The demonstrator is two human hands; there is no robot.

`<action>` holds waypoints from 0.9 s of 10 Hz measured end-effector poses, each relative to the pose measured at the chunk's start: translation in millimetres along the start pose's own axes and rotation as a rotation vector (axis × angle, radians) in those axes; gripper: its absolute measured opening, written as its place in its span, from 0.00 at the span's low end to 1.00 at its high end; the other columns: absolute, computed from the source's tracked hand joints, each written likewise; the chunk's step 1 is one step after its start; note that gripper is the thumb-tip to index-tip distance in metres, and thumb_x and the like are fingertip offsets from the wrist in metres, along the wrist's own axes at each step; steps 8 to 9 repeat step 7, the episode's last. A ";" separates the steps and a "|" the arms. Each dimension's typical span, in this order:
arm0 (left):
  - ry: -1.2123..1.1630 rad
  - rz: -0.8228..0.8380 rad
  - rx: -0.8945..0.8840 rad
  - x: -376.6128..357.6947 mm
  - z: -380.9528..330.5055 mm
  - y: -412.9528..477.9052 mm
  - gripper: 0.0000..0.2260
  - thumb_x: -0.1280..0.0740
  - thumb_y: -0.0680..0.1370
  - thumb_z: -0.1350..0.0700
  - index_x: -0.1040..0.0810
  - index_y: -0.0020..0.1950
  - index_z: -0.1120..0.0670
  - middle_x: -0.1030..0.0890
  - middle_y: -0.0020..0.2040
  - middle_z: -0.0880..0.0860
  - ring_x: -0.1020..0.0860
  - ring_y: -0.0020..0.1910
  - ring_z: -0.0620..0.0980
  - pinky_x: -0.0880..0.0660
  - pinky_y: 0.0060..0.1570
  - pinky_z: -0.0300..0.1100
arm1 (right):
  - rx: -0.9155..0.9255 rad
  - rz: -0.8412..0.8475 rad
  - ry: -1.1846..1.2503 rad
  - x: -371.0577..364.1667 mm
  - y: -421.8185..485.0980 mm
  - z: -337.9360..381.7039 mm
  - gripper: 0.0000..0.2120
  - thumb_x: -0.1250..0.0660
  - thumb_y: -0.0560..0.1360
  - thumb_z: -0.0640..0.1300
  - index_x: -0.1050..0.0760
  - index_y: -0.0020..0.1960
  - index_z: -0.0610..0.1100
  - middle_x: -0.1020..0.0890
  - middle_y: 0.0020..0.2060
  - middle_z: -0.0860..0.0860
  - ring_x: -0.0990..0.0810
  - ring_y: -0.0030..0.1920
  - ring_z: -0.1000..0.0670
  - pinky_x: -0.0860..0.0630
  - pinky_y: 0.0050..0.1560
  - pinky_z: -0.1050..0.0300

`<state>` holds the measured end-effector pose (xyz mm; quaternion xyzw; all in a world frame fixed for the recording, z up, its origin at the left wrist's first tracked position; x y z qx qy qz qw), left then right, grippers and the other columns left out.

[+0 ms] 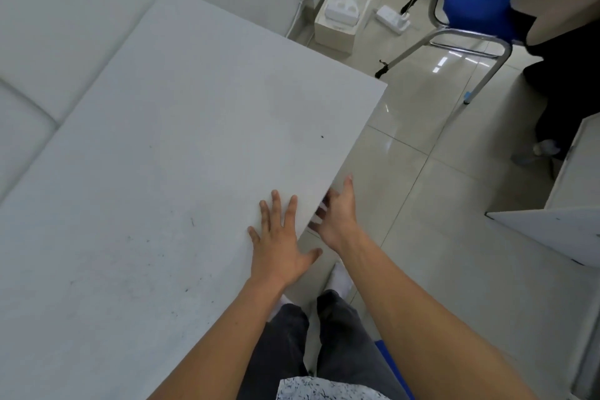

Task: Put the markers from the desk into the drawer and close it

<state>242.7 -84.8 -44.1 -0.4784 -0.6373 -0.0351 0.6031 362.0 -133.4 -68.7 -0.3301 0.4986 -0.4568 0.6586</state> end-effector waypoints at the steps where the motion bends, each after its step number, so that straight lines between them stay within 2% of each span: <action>1: -0.044 0.013 -0.024 8.6 9.7 0.8 0.44 0.33 0.72 0.40 0.59 0.78 0.43 0.65 0.80 0.48 0.61 0.79 0.54 0.51 0.73 0.63 | -0.097 0.101 0.182 -16.6 -1.4 5.5 0.44 0.55 0.75 0.74 0.27 0.71 0.42 0.22 0.67 0.38 0.24 0.67 0.37 0.27 0.65 0.41; 2: -0.146 0.030 -0.045 15.8 22.0 1.9 0.39 0.33 0.74 0.47 0.52 0.79 0.45 0.60 0.80 0.45 0.58 0.79 0.50 0.48 0.75 0.59 | -0.121 0.108 0.182 -15.2 -3.2 9.2 0.43 0.55 0.76 0.73 0.28 0.71 0.41 0.22 0.68 0.38 0.24 0.67 0.37 0.26 0.59 0.42; 3: -0.189 0.059 -0.052 19.5 29.2 -1.2 0.36 0.34 0.75 0.49 0.50 0.79 0.46 0.59 0.80 0.44 0.57 0.79 0.47 0.48 0.76 0.57 | -0.076 0.054 0.093 -15.9 -1.2 11.1 0.39 0.53 0.77 0.70 0.25 0.69 0.43 0.20 0.65 0.40 0.22 0.63 0.39 0.22 0.55 0.45; 4: -0.220 0.090 -0.031 22.3 35.1 -11.9 0.34 0.36 0.77 0.49 0.48 0.79 0.47 0.59 0.80 0.43 0.57 0.79 0.47 0.48 0.75 0.58 | 0.002 -0.061 -0.051 -22.8 -8.9 15.5 0.32 0.48 0.79 0.66 0.25 0.68 0.43 0.19 0.63 0.42 0.21 0.62 0.40 0.22 0.61 0.43; 5: -0.375 0.112 0.039 27.5 43.1 -24.7 0.31 0.36 0.77 0.50 0.44 0.78 0.48 0.54 0.80 0.44 0.53 0.79 0.46 0.47 0.76 0.51 | 0.170 -0.211 -0.263 -31.7 -22.4 26.5 0.28 0.45 0.81 0.59 0.36 0.78 0.48 0.28 0.74 0.46 0.28 0.71 0.42 0.32 0.72 0.43; 6: -0.606 0.054 0.147 44.8 55.6 -38.1 0.30 0.35 0.77 0.49 0.40 0.77 0.50 0.43 0.79 0.48 0.42 0.77 0.48 0.43 0.74 0.44 | 0.474 -0.328 -0.519 -48.0 -40.1 36.9 0.28 0.42 0.81 0.52 0.43 0.80 0.51 0.39 0.79 0.49 0.35 0.76 0.44 0.37 0.74 0.45; 7: -0.702 -0.009 0.217 64.8 76.1 -52.3 0.28 0.35 0.77 0.48 0.38 0.75 0.49 0.36 0.76 0.50 0.34 0.73 0.50 0.36 0.69 0.45 | 0.669 -0.260 -0.799 -67.7 -59.5 36.4 0.23 0.40 0.80 0.46 0.34 0.75 0.47 0.32 0.74 0.48 0.27 0.67 0.46 0.31 0.63 0.52; 9: -0.702 -0.009 0.217 64.8 76.1 -52.3 0.28 0.35 0.77 0.48 0.38 0.75 0.49 0.36 0.76 0.50 0.34 0.73 0.50 0.36 0.69 0.45 | 0.669 -0.260 -0.799 -67.7 -59.5 36.4 0.23 0.40 0.80 0.46 0.34 0.75 0.47 0.32 0.74 0.48 0.27 0.67 0.46 0.31 0.63 0.52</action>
Point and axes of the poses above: each hand's wrist, its own y-axis towards the middle knuckle, its own x-axis out of the back of the hand, z = x × y, the point moved 1 cm from there along y, towards the middle knuckle
